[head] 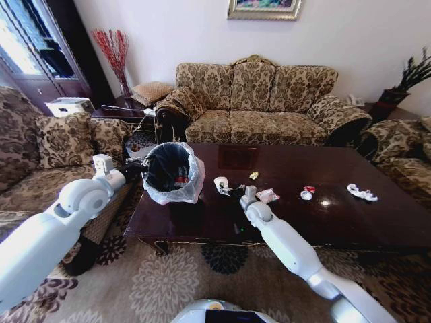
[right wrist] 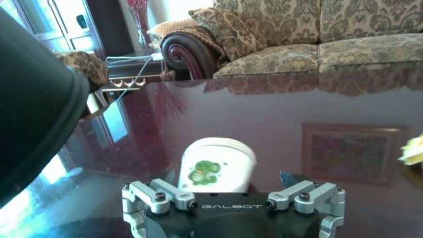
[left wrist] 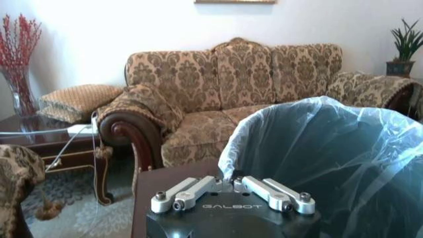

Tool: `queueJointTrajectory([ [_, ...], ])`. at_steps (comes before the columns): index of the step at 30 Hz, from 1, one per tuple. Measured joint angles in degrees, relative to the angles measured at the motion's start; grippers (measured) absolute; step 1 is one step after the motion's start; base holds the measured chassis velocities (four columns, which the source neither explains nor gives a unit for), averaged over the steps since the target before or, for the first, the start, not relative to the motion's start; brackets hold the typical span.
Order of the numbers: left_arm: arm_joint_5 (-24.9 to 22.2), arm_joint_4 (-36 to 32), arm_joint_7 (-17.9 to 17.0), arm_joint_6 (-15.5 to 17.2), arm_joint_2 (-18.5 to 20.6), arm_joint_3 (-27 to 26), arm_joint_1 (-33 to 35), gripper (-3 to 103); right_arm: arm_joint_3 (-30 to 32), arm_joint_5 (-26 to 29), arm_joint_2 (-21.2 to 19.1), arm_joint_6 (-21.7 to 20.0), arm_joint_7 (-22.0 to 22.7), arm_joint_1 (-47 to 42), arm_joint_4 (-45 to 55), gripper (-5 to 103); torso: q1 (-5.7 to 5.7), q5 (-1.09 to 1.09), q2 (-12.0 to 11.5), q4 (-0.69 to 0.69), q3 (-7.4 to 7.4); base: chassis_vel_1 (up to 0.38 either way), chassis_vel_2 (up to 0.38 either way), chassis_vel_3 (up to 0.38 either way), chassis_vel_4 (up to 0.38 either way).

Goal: Move to the front of the table and place the trash on the table into the trash bin.

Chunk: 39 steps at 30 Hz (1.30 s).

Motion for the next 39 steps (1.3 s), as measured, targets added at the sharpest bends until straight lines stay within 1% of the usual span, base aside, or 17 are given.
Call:
queueJointTrajectory([
  [6, -0.06, 0.09, 0.03, -0.01, 0.10, 0.00, -0.21, 3, -0.68, 0.70, 1.55, -0.48, 0.91, 0.18, -1.20, 102, 0.00, -0.01, 0.00, 0.00, -0.01, 0.000, 0.000, 0.000, 0.000],
  [7, -0.06, 0.09, 0.04, -0.05, 0.07, -0.01, -0.21, 3, -0.71, 0.68, 1.86, -0.48, 0.91, 0.18, -1.76, 98, 0.00, -0.01, 0.00, 0.00, -0.01, 0.000, 0.000, 0.000, 0.000],
  [8, -0.06, 0.09, 0.04, -0.05, 0.07, -0.01, -0.21, 3, -0.71, 0.68, 1.86, -0.48, 0.91, 0.18, -1.76, 98, 0.00, -0.01, 0.00, 0.00, -0.01, 0.000, 0.000, 0.000, 0.000],
  [10, -0.09, 0.09, 0.04, -0.07, 0.07, -0.03, -0.22, 3, -0.50, 0.46, 2.55, -0.41, 0.93, 0.18, -2.74, 88, 0.00, 0.00, 0.00, 0.00, -0.01, 0.000, 0.000, 0.000, 0.000],
  [11, -0.09, 0.09, 0.04, -0.07, 0.07, -0.03, -0.22, 3, -0.50, 0.46, 2.55, -0.41, 0.93, 0.18, -2.74, 88, 0.00, 0.00, 0.00, 0.00, -0.01, 0.000, 0.000, 0.000, 0.000],
  [13, -0.10, 0.11, 0.07, -0.08, 0.08, -0.03, -0.30, 3, -0.23, 0.09, 3.16, -0.20, 0.92, 0.28, -3.73, 77, 0.00, 0.00, 0.00, 0.00, -0.01, 0.000, 0.000, 0.000, 0.000],
  [15, -0.10, 0.11, 0.09, -0.09, 0.07, -0.03, -0.31, 3, -0.20, -0.01, 3.32, -0.15, 0.91, 0.32, -3.90, 77, 0.00, -0.01, 0.00, -0.01, -0.01, 0.000, 0.000, 0.000, 0.000],
  [16, -0.10, 0.11, 0.10, -0.12, 0.04, -0.03, -0.31, 3, -0.18, -0.27, 3.57, -0.04, 0.87, 0.35, -4.12, 71, 0.00, -0.01, 0.00, 0.00, -0.01, 0.000, 0.000, 0.000, 0.000],
  [17, -0.11, 0.10, 0.10, -0.14, 0.00, -0.02, -0.31, 3, -0.16, -0.72, 3.79, 0.12, 0.84, 0.36, -4.21, 61, 0.00, 0.00, 0.00, 0.00, -0.01, 0.000, 0.000, 0.000, 0.000],
  [18, -0.11, 0.10, 0.10, -0.14, 0.00, -0.02, -0.31, 3, -0.16, -0.72, 3.79, 0.12, 0.84, 0.36, -4.21, 61, 0.00, 0.00, 0.00, 0.00, -0.01, 0.000, 0.000, 0.000, 0.000],
  [19, -0.11, 0.10, 0.11, -0.15, -0.03, -0.02, -0.30, 3, -0.15, -0.94, 3.90, 0.19, 0.83, 0.36, -4.19, 56, 0.00, 0.00, 0.01, 0.00, -0.01, 0.000, 0.000, 0.000, 0.000],
  [22, -0.11, 0.10, 0.14, -0.23, -0.03, -0.02, -0.17, 3, -0.16, -1.03, 3.91, 0.20, 0.84, 0.33, -3.93, 52, 0.00, 0.00, 0.01, 0.00, -0.01, 0.000, 0.000, 0.000, 0.000],
  [24, -0.11, 0.09, 0.19, -0.31, -0.01, -0.04, -0.09, 3, -0.14, -1.24, 3.83, 0.22, 0.89, 0.22, -3.74, 46, 0.00, 0.00, 0.01, 0.00, -0.01, 0.000, 0.000, 0.000, 0.000],
  [30, -0.11, 0.09, 0.28, -0.53, 0.25, -0.25, -0.03, 3, 0.66, -2.15, 2.74, 0.35, 1.80, -0.64, -1.44, 45, 0.00, 0.01, 0.01, 0.00, -0.01, 0.000, 0.000, 0.000, 0.000],
  [37, -0.12, -0.04, 0.40, -0.61, 0.24, -0.34, 0.07, 3, 3.29, -3.65, -1.53, 0.93, 3.42, -1.55, 7.72, 45, -0.01, 0.01, 0.01, -0.01, -0.01, 0.000, 0.000, 0.000, 0.000],
  [38, -0.12, -0.09, 0.39, -0.61, 0.16, -0.29, 0.05, 3, 3.86, -3.63, -3.01, 0.96, 3.79, -1.04, 10.44, 45, -0.01, 0.01, 0.01, -0.01, -0.01, 0.000, 0.000, 0.000, 0.000],
  [39, -0.12, -0.09, 0.39, -0.61, 0.16, -0.29, 0.05, 3, 3.86, -3.63, -3.01, 0.96, 3.79, -1.04, 10.44, 45, -0.01, 0.01, 0.01, -0.01, -0.01, 0.000, 0.000, 0.000, 0.000],
])
